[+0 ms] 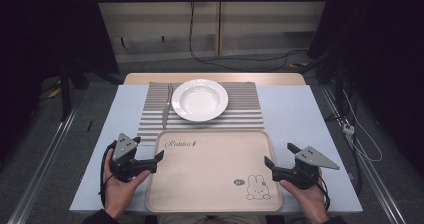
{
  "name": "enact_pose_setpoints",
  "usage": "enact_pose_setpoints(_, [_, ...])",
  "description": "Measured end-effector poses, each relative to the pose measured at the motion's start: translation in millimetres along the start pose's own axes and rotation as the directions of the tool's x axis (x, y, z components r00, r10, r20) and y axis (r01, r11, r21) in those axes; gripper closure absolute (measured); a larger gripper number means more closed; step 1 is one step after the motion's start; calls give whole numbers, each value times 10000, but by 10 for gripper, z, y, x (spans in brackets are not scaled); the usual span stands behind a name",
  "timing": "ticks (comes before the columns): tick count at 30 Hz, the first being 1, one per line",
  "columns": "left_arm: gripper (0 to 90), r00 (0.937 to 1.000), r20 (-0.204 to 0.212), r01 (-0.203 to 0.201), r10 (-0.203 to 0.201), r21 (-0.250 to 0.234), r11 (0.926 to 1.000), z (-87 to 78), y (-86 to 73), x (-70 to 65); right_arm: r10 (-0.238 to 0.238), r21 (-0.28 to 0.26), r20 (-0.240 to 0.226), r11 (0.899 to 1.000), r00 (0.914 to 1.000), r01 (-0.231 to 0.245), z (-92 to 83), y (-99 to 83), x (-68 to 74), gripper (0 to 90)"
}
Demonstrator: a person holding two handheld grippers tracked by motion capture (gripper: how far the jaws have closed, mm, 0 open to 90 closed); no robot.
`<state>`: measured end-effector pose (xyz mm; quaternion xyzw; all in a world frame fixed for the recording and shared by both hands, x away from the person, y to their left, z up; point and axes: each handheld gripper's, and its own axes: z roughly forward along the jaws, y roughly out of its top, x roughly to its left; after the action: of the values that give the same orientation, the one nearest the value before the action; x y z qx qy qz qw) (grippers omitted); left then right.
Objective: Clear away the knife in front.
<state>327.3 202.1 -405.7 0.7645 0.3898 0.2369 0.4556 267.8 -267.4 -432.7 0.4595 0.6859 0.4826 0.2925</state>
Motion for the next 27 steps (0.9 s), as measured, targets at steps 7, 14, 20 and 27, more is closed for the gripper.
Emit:
enact_pose_setpoints(7, [71, 9994, 56, 325, -327, 309, 9990, 218, 115, 108, 49, 24, 81, 10000, 10000, -49, 2, 6, 7, 63])
enact_pose_setpoints(14, [69, 9996, -90, 287, -282, 653, 9975, 336, 197, 220, -15, 45, 124, 10000, 9999, 15, -5, 5, 20, 62])
enact_pose_setpoints(20, [76, 9998, 12, 214, -217, 1057, 9942, 460, 270, 301, -15, 78, 95, 10000, 10000, 14, -7, 1, 18, 62])
enact_pose_setpoints(27, [68, 9995, -170, 293, -274, 1291, 9912, 579, 348, 385, -61, 144, 96, 9999, 9999, 60, -5, -1, 21, 63])
